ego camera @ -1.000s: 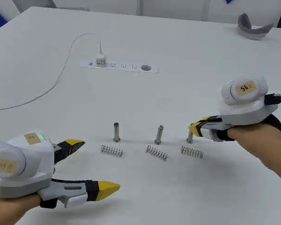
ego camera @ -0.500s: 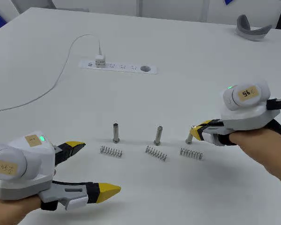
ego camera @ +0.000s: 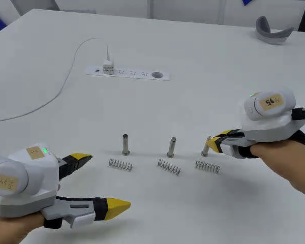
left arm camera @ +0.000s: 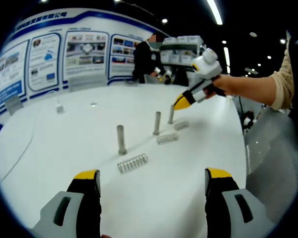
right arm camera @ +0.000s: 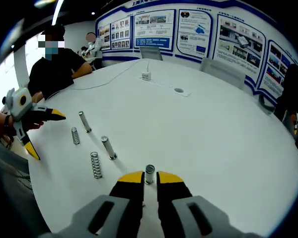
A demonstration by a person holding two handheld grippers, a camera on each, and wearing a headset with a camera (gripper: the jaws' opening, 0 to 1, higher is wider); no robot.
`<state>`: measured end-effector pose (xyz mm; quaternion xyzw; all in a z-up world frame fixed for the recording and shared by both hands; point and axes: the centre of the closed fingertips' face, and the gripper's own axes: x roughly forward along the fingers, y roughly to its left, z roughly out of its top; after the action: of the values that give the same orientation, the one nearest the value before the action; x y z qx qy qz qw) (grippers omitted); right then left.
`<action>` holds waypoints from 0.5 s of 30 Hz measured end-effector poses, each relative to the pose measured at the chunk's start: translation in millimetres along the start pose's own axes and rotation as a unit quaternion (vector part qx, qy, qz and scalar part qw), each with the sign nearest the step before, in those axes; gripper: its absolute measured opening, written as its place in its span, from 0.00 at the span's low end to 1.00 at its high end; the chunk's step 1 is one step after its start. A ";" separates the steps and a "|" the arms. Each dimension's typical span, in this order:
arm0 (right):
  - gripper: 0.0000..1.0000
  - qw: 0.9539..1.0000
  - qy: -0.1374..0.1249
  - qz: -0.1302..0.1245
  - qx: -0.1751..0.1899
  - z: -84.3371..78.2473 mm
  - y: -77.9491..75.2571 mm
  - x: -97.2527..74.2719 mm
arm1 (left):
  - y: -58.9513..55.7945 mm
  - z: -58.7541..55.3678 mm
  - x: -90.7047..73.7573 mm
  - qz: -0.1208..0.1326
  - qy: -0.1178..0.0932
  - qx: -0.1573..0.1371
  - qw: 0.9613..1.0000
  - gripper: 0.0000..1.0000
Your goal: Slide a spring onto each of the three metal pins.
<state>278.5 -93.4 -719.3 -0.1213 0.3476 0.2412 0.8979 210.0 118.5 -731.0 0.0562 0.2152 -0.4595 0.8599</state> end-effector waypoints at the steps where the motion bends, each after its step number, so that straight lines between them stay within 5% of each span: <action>1: 0.11 1.000 0.000 0.001 0.000 -1.1 0.0 -1.1 | 0.1 -0.2 0.1 0.000 0.000 0.000 1.000 0.88; 15: 0.12 1.000 0.009 0.015 -0.013 -15.6 -0.8 -8.8 | -0.5 1.2 1.5 -0.002 -0.001 0.001 1.000 0.88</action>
<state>264.5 -103.1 -724.6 -0.1301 0.3546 0.2579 0.8893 210.7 116.7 -730.5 0.0559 0.2140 -0.4617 0.8590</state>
